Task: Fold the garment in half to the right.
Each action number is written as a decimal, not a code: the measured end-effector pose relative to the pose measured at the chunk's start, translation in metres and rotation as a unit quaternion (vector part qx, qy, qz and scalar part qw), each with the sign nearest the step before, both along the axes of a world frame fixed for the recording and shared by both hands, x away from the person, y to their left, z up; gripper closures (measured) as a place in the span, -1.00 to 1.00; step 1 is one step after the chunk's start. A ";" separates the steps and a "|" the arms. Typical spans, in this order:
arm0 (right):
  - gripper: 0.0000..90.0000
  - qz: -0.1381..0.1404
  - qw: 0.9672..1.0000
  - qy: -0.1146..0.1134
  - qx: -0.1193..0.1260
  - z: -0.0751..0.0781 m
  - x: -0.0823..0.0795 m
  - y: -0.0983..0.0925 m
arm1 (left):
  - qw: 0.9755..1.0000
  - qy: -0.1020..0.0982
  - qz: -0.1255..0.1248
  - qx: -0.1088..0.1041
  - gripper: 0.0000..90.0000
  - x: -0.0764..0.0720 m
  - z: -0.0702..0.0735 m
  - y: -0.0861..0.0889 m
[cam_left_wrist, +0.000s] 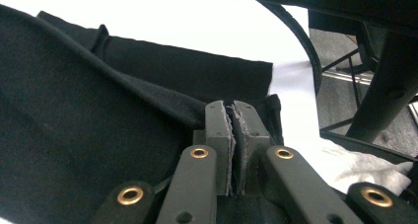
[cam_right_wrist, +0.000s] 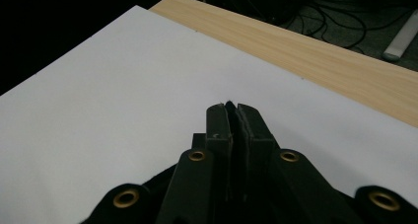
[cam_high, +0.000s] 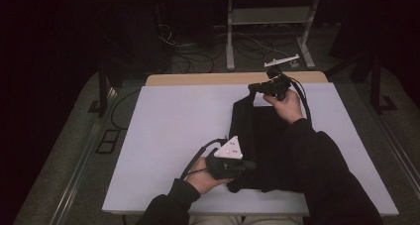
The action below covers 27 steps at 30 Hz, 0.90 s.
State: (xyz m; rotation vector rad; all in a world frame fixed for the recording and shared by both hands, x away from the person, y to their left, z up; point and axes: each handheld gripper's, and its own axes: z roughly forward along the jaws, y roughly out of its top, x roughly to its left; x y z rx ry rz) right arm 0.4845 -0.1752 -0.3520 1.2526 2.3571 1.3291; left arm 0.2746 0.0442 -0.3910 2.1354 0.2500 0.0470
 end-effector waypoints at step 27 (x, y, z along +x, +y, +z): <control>0.85 -0.024 1.000 -0.005 -0.012 -0.004 -0.010 -0.039 | 0.999 0.010 -0.033 -0.013 0.88 0.001 -0.005 -0.043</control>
